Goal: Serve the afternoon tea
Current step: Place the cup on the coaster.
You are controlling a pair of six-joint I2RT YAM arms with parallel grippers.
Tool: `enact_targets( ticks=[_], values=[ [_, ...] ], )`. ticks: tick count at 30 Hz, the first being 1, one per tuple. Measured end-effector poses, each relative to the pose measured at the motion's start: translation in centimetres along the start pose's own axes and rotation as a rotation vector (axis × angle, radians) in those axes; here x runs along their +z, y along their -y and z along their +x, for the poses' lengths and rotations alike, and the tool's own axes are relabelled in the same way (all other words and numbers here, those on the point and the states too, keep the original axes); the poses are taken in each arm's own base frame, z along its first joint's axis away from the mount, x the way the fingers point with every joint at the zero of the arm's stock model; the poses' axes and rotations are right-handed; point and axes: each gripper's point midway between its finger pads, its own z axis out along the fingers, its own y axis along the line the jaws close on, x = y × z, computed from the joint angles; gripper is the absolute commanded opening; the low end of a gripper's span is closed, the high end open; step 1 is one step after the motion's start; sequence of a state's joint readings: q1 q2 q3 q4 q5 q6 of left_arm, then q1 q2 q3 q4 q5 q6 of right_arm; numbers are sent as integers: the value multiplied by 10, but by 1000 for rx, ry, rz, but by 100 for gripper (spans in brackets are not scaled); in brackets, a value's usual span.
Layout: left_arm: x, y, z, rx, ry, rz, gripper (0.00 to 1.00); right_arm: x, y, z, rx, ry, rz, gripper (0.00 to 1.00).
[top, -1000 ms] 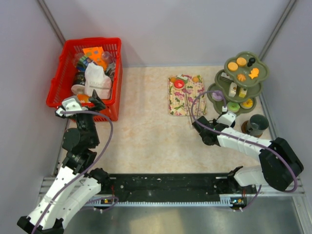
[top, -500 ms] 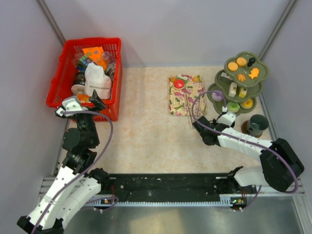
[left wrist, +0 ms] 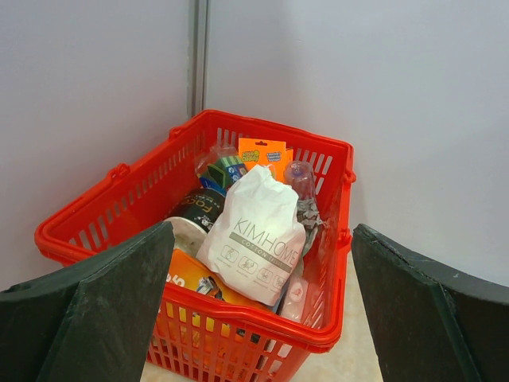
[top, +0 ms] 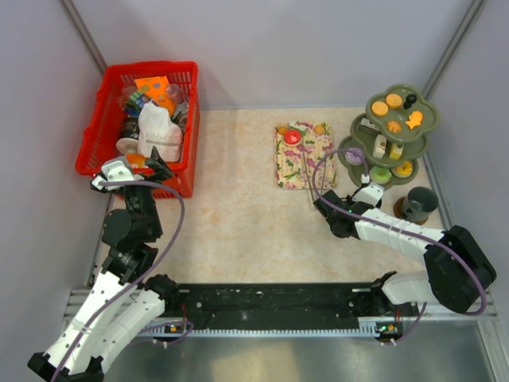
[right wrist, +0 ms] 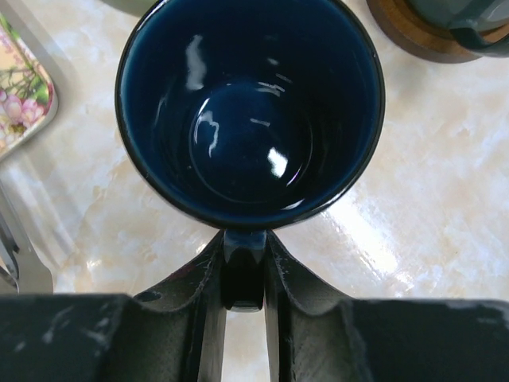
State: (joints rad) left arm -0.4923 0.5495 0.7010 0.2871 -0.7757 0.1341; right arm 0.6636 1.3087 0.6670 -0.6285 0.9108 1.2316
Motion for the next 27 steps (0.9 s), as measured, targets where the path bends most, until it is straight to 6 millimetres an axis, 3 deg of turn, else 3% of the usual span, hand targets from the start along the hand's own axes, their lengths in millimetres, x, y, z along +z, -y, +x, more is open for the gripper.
enact_targets(
  ticks=[11, 16, 20, 27],
  values=[
    [0, 0, 0, 0, 0, 0, 98, -6, -3, 7, -10, -44, -30, 49],
    [0, 0, 0, 0, 0, 0, 98, -13, -5, 3, -11, -41, -58, 73],
    [0, 0, 0, 2, 0, 0, 98, -22, -3, -9, -12, -28, -90, 86],
    [0, 0, 0, 9, 0, 0, 98, -51, -1, -53, -21, 44, -214, 90]
  ],
)
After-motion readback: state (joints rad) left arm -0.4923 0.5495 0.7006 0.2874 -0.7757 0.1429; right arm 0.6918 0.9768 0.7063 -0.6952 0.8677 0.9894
